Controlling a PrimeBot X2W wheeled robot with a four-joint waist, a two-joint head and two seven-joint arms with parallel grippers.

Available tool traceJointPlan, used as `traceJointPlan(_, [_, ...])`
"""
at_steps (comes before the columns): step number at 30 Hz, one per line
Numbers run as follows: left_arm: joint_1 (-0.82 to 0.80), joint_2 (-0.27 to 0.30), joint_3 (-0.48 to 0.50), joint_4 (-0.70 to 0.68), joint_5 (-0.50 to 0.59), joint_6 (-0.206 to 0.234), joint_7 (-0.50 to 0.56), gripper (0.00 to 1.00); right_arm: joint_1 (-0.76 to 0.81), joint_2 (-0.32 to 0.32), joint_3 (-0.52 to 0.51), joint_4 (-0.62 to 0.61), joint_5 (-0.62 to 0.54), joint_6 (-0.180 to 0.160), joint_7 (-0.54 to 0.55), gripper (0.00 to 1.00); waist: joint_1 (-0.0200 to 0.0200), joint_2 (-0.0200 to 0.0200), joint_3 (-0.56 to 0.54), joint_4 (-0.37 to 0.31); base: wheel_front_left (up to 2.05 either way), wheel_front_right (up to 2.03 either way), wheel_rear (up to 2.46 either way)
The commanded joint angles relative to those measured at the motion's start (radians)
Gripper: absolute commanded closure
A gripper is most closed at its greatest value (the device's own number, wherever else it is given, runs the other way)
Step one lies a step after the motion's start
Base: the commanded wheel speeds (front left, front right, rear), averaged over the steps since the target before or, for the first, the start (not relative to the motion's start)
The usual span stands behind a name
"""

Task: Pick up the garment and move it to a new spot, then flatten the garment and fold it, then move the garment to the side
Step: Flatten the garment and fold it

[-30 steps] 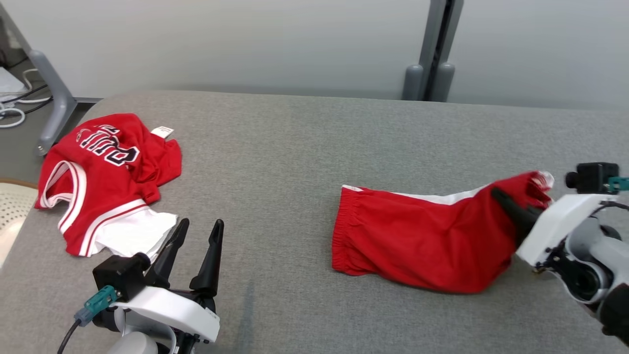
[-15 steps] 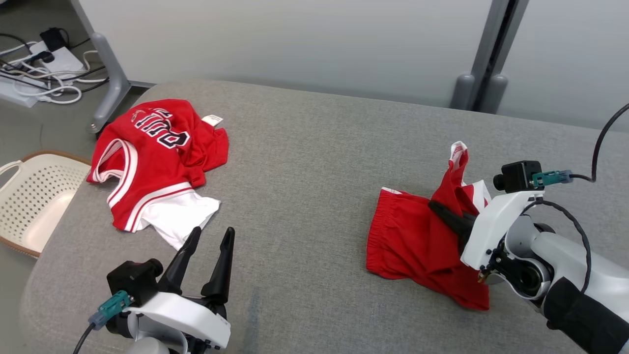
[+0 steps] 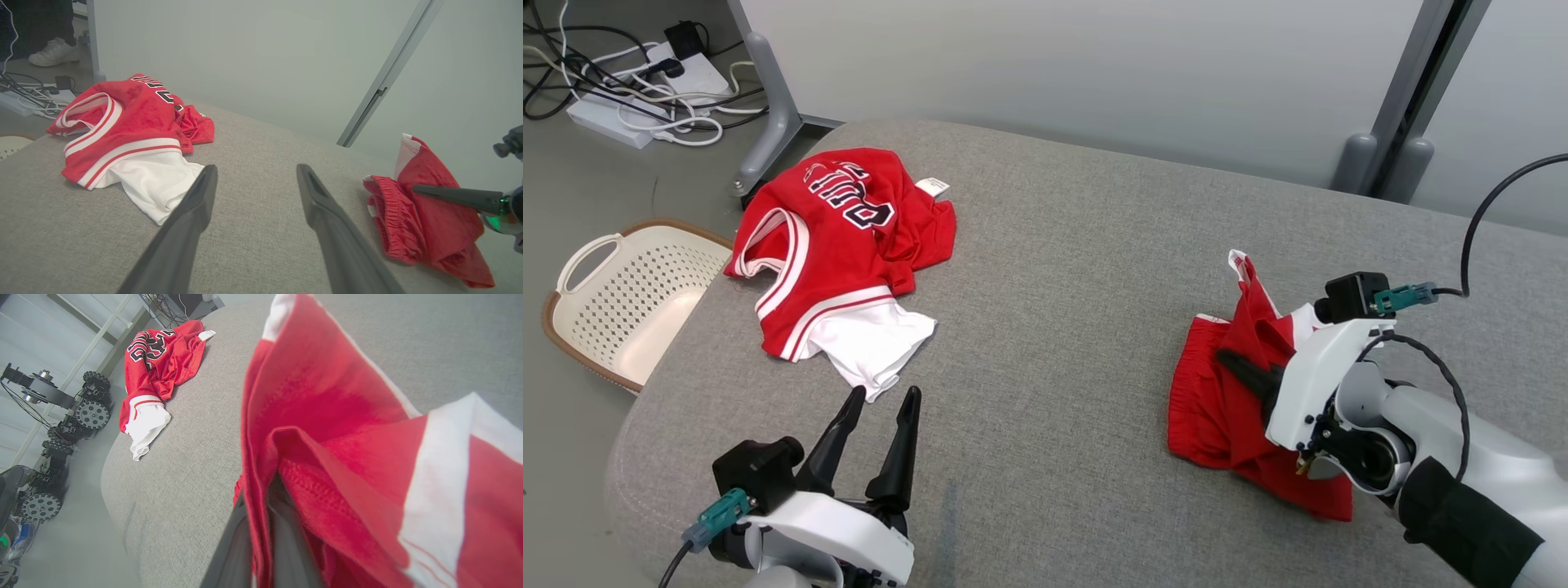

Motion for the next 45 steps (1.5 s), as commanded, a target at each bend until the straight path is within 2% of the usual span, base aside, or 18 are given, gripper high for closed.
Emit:
traceJointPlan(1, [0.010,0.002,0.003,0.006,0.008,-0.003,-0.002,0.00,0.000,0.009,0.001,0.003,0.005,0.002,0.004,0.30,0.0000,-0.0001,-0.003,0.000,0.00,0.00,0.00])
traceJointPlan(2, [0.010,0.002,0.003,0.008,0.008,-0.003,-0.002,0.00,0.001,0.011,0.001,0.005,0.005,0.002,0.003,0.00,0.0000,-0.0001,-0.005,-0.002,0.00,0.00,0.00])
traceJointPlan(8, [0.016,0.013,0.007,0.005,0.003,0.006,0.003,0.00,0.005,0.017,0.003,-0.019,-0.005,0.002,-0.024,0.00,0.0000,-0.0001,-0.025,-0.034,0.00,0.00,0.00])
traceJointPlan(14, [0.026,0.025,0.011,-0.004,-0.003,0.009,0.006,0.00,0.000,-0.023,-0.006,-0.089,-0.013,0.002,-0.061,0.00,0.0000,-0.0001,-0.044,-0.081,0.00,0.00,0.00])
traceJointPlan(21, [0.046,0.039,0.021,-0.020,-0.006,0.018,0.006,0.00,0.033,-0.148,-0.028,-0.211,-0.034,0.002,-0.153,0.00,0.0000,-0.0001,-0.067,-0.146,0.00,0.00,0.00])
traceJointPlan(28, [0.064,0.040,0.027,-0.040,0.002,0.025,0.003,0.00,0.113,-0.226,-0.033,-0.209,-0.045,0.002,-0.226,0.00,0.0000,-0.0001,-0.075,-0.187,0.00,0.00,0.00])
traceJointPlan(36, [0.049,0.046,0.018,-0.047,0.006,0.020,0.007,0.00,0.143,-0.216,-0.029,-0.179,-0.049,0.002,-0.232,0.00,0.0000,-0.0001,-0.063,-0.185,0.00,0.00,0.00])
traceJointPlan(37, [0.046,0.046,0.017,-0.048,0.007,0.019,0.008,0.00,0.139,-0.213,-0.024,-0.179,-0.055,0.002,-0.225,0.52,0.0000,-0.0001,-0.060,-0.180,0.00,0.00,0.00])
traceJointPlan(38, [0.044,0.046,0.016,-0.048,0.008,0.020,0.008,0.00,0.133,-0.211,-0.020,-0.178,-0.063,0.002,-0.222,0.78,0.0000,-0.0001,-0.057,-0.175,0.00,0.00,0.00])
traceJointPlan(39, [0.043,0.045,0.015,-0.048,0.009,0.021,0.009,0.00,0.127,-0.208,-0.014,-0.178,-0.071,0.002,-0.216,1.00,0.0000,-0.0001,-0.053,-0.170,0.00,0.00,0.00])
traceJointPlan(45, [0.032,0.034,0.008,-0.045,0.012,0.022,0.009,0.00,0.123,-0.174,0.020,-0.144,-0.117,0.002,-0.153,1.00,0.0000,-0.0001,-0.030,-0.131,0.00,0.00,0.00])
